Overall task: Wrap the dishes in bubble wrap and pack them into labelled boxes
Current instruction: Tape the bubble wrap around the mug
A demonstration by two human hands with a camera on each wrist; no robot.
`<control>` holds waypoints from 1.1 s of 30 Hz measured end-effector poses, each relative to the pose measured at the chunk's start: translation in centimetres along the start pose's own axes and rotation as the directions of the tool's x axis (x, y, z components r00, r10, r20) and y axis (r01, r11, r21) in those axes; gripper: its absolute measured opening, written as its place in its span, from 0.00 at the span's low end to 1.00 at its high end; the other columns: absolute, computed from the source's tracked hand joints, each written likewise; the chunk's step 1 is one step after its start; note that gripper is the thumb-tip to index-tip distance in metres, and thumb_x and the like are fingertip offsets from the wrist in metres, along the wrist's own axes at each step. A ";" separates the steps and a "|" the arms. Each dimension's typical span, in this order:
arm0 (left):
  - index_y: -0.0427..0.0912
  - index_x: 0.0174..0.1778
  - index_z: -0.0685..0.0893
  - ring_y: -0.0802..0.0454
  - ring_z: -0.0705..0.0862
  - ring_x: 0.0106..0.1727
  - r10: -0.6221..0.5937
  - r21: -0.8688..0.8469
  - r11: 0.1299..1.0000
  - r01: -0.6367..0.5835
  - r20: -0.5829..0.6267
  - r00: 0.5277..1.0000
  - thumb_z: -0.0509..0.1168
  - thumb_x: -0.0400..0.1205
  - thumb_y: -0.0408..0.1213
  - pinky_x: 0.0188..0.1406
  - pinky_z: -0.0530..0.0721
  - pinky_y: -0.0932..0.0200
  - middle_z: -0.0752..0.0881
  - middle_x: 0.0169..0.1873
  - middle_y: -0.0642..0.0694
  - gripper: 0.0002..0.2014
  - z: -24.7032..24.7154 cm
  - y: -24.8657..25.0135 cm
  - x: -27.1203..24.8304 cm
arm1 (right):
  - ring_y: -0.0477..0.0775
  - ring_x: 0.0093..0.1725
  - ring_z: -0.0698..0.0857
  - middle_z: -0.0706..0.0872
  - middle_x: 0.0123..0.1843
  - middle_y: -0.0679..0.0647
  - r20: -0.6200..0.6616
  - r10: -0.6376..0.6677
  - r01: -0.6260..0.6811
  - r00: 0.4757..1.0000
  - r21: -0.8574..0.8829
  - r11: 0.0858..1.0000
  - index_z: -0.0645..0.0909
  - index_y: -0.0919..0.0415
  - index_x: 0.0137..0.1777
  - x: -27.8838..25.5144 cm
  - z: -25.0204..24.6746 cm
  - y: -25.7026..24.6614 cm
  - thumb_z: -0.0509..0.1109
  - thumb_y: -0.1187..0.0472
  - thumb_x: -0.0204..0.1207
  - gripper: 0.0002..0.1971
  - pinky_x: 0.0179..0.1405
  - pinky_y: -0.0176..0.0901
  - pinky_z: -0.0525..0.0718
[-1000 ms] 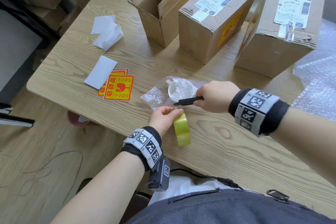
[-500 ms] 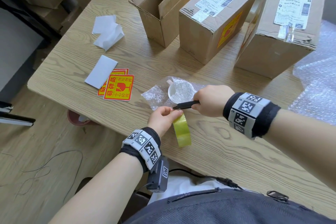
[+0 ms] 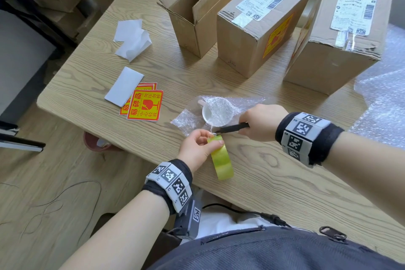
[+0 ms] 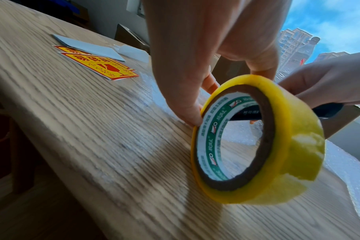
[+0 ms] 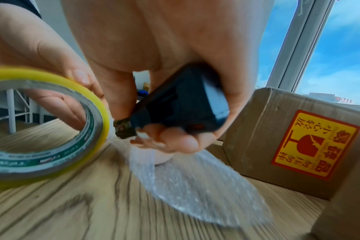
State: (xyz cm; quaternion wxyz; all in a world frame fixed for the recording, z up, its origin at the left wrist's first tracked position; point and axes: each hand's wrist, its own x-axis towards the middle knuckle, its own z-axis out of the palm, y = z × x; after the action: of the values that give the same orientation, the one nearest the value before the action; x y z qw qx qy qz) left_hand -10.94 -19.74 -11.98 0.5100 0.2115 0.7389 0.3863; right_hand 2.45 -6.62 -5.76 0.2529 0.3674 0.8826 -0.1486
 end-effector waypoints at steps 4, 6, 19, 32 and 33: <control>0.45 0.47 0.80 0.49 0.82 0.57 0.019 -0.016 1.000 -0.019 0.002 1.000 0.76 0.72 0.33 0.58 0.80 0.57 0.83 0.51 0.45 0.13 -0.2 0.1 -0.5 | 0.55 0.45 0.80 0.81 0.46 0.48 -0.007 0.009 -0.008 1.000 0.040 0.999 0.80 0.45 0.57 -0.4 0.7 0.8 0.63 0.50 0.79 0.09 0.39 0.40 0.74; 0.45 0.47 0.80 0.48 0.83 0.58 0.013 -0.027 1.000 -0.013 -0.001 1.000 0.76 0.72 0.33 0.58 0.81 0.58 0.84 0.53 0.43 0.13 -0.2 0.2 -0.5 | 0.56 0.46 0.80 0.81 0.46 0.49 -0.020 0.008 -0.006 1.000 0.093 0.996 0.80 0.46 0.57 -0.4 1.2 1.2 0.65 0.50 0.78 0.10 0.40 0.41 0.76; 0.36 0.59 0.79 0.49 0.84 0.57 -0.018 -0.089 0.996 0.016 -0.025 1.000 0.75 0.74 0.33 0.52 0.80 0.63 0.85 0.56 0.41 0.19 0.2 0.5 -0.3 | 0.52 0.40 0.82 0.82 0.34 0.46 0.029 0.024 -0.035 0.999 0.486 0.873 0.84 0.46 0.50 -0.2 1.9 1.1 0.66 0.45 0.77 0.09 0.40 0.44 0.80; 0.39 0.50 0.78 0.55 0.83 0.50 0.042 -0.139 0.989 -0.047 -0.041 0.998 0.74 0.74 0.27 0.50 0.81 0.68 0.85 0.46 0.49 0.13 0.8 0.5 -0.8 | 0.55 0.41 0.77 0.76 0.39 0.47 -0.221 -0.014 0.038 0.975 0.105 0.994 0.76 0.48 0.50 0.2 2.2 -0.9 0.58 0.45 0.81 0.10 0.35 0.42 0.69; 0.38 0.50 0.78 0.56 0.83 0.48 0.052 -0.135 0.989 -0.056 -0.035 0.998 0.74 0.74 0.26 0.48 0.81 0.70 0.84 0.44 0.50 0.14 0.8 0.6 -0.9 | 0.56 0.42 0.79 0.77 0.40 0.48 -0.236 -0.018 0.043 0.972 0.103 0.994 0.75 0.48 0.49 0.2 2.4 -1.0 0.57 0.45 0.81 0.10 0.35 0.42 0.70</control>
State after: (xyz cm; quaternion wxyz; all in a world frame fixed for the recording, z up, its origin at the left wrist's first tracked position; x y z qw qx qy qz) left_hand -9.89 -19.73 -11.17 0.5009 0.1900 0.7127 0.4528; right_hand 2.40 -8.30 -7.82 0.1243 0.3820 0.9026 -0.1551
